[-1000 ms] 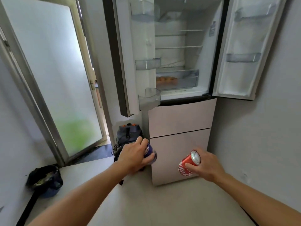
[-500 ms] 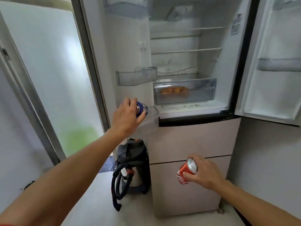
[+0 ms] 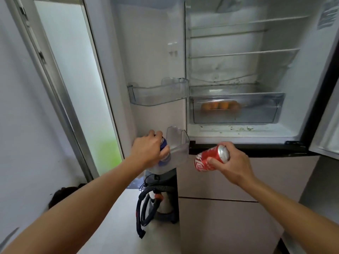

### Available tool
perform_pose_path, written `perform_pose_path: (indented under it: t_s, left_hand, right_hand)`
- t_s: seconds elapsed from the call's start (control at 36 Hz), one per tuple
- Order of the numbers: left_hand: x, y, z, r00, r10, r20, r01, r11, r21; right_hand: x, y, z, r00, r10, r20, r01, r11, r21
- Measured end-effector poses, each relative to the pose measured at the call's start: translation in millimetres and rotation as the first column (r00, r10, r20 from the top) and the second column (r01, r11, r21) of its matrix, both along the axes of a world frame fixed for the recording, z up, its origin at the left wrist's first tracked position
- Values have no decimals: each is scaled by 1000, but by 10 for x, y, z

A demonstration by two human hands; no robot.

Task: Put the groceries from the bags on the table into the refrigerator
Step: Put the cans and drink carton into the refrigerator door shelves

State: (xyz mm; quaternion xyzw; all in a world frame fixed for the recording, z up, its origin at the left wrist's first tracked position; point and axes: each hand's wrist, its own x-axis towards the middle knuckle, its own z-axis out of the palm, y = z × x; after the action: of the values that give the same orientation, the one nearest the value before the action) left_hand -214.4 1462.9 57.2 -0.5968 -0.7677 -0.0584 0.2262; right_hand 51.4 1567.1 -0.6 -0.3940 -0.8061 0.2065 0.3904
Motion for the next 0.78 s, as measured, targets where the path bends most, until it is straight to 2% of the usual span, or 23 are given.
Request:
perform_pose_path:
  t_s: [0.08, 0.17, 0.28, 0.42, 0.47, 0.64, 0.78]
  left_hand:
    - [0, -56, -51, 999, -32, 32, 31, 998, 48]
    - [-7, -143, -172, 994, -110, 24, 106, 983, 151]
    - [-71, -263, -321, 976, -218, -19, 216, 946, 242]
    - [-82, -342, -445, 977, -212, 9, 204, 950, 238]
    - [-100, -358, -483, 976, -220, 12, 211, 951, 225]
    - [-149, -346, -525, 964, -265, 36, 249, 938, 241]
    - [-149, -327, -570, 962, -270, 35, 252, 931, 264]
  right_hand:
    - [-225, 20, 340, 985, 8, -170, -2, 999, 35]
    - [-499, 48, 623, 973, 53, -226, -32, 995, 93]
    - [-933, 96, 782, 988, 131, -84, -116, 980, 161]
    - [-1349, 160, 657, 972, 94, 216, -146, 961, 236]
    - [-1417, 158, 558, 957, 83, 278, -151, 961, 233]
    - [-1426, 181, 324, 951, 45, 305, -134, 951, 277]
    - [-1347, 101, 340, 954, 101, 281, -160, 967, 196]
